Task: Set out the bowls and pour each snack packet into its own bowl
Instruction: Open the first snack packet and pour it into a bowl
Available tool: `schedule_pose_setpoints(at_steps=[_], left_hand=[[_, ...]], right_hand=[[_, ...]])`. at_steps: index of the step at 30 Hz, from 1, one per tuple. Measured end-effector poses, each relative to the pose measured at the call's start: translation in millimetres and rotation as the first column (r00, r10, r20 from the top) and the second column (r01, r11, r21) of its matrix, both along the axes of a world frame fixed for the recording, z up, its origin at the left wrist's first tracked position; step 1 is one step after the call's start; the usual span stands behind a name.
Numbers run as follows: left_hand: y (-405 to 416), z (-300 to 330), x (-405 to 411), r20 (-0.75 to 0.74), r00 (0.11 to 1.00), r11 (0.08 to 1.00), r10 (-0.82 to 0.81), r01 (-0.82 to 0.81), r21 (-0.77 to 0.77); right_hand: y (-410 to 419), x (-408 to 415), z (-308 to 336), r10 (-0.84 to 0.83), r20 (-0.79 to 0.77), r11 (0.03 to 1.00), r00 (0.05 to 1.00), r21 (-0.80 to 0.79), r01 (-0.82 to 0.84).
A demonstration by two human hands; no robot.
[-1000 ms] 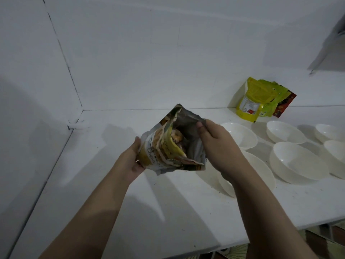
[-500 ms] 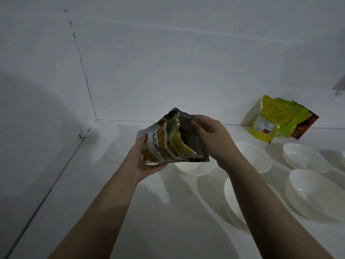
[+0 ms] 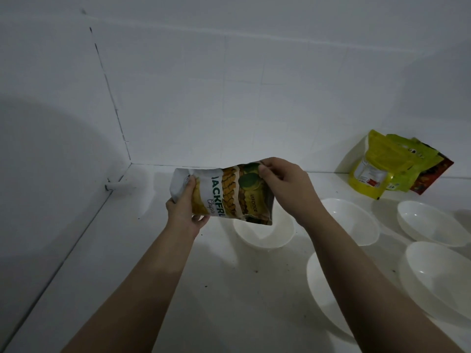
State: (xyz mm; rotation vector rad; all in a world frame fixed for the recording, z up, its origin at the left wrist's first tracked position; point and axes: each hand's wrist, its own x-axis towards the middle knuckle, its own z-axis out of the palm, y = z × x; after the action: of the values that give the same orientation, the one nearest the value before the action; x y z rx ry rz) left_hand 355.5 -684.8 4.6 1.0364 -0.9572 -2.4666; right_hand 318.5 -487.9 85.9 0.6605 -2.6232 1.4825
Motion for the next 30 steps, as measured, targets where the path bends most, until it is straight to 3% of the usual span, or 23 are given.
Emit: schedule_pose_setpoints(at_steps=[2, 5, 8, 12, 18, 30], left_hand=[[1.6, -1.8, -4.4, -0.023, 0.998, 0.998, 0.06, -0.06, 0.002], [0.0, -8.7, -9.7, -0.121, 0.982, 0.982, 0.144, -0.127, 0.137], [2.1, -14.7, -10.3, -0.253, 0.967, 0.975, 0.036, 0.021, 0.219], [4.7, -19.9, -10.7, -0.188, 0.98, 0.963, -0.064, 0.11, 0.246], [4.2, -8.5, -17.4, -0.21, 0.976, 0.989, -0.064, 0.09, 0.116], [4.8, 6.2, -24.7, -0.072, 0.997, 1.0, -0.006, 0.005, -0.023]], right_hand=[[0.8, -7.8, -3.0, -0.039, -0.004, 0.999, 0.999, 0.016, 0.039], [2.5, -14.9, -11.5, -0.056, 0.031, 0.998, 0.998, -0.024, 0.057], [3.9, -19.6, -19.7, -0.08, 0.031, 0.995, 0.996, -0.053, 0.082], [9.0, -28.1, -24.3, -0.097, 0.053, 0.992, 0.994, -0.071, 0.101], [15.4, -37.0, -34.5, -0.134, -0.016, 0.991, 0.991, 0.002, 0.134], [20.8, -37.8, -48.9, -0.209, -0.054, 0.969, 0.976, 0.121, 0.214]])
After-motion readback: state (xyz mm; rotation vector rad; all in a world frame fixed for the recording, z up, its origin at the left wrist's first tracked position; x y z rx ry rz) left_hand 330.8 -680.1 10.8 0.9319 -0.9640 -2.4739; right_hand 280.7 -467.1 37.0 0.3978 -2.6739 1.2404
